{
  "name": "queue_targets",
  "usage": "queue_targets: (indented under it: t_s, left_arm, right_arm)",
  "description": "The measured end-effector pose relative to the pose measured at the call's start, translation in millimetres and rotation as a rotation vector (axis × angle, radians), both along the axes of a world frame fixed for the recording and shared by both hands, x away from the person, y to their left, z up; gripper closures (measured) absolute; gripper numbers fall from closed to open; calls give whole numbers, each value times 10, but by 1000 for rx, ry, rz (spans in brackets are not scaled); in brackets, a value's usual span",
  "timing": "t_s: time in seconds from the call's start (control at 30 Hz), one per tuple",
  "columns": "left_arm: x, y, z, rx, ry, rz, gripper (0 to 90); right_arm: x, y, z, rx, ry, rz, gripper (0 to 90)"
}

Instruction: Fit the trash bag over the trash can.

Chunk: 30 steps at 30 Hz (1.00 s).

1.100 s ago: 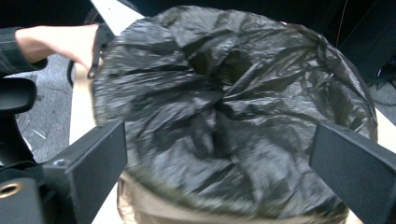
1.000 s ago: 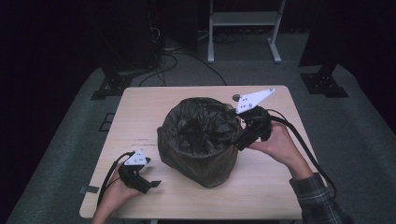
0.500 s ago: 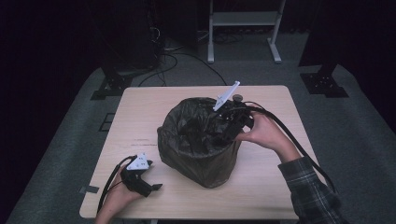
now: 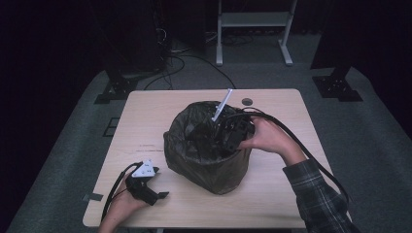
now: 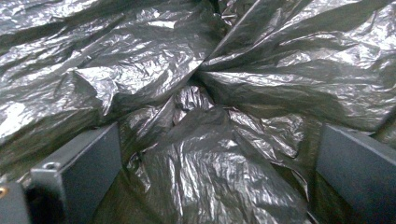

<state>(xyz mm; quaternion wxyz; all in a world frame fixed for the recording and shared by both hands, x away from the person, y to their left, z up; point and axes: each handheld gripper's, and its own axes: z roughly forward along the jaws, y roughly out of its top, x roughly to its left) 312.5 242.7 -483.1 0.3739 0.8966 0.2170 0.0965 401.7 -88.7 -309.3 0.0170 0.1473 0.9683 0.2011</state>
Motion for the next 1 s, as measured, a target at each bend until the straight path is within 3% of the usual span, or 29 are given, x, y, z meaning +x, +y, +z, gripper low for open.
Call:
queue_targets:
  t_s: [0.1, 0.13, 0.17, 0.2, 0.37, 0.43, 0.57, 0.77, 1.0]
  left_arm:
    - [-1, 0, 0, 0, 0, 1, 0]
    - [0, 0, 0, 0, 0, 0, 0]
    - [0, 0, 0, 0, 0, 0, 0]
    - [0, 0, 0, 0, 0, 0, 0]
    - [0, 0, 0, 0, 0, 1, 0]
    - [1, 0, 0, -1, 0, 1, 0]
    - [0, 0, 0, -1, 1, 2, 0]
    - [1, 1, 0, 0, 0, 1, 0]
    - [1, 0, 0, -1, 0, 1, 0]
  right_arm:
    - [-7, -9, 26, 23, -14, -2, 0]
    - [-18, -35, 103, 78, -41, -9, 0]
    - [-18, -35, 103, 78, -41, -9, 0]
    - [-23, -53, 191, 111, -68, -14, 0]
    - [-50, -13, 345, 153, -117, -16, 0]
    - [-52, 69, 431, 182, -145, -7, 0]
    - [4, 263, 444, 183, -164, -16, 0]
    - [128, 524, 351, 166, -144, -23, 1]
    - [298, 789, 72, 117, -64, -34, 1]
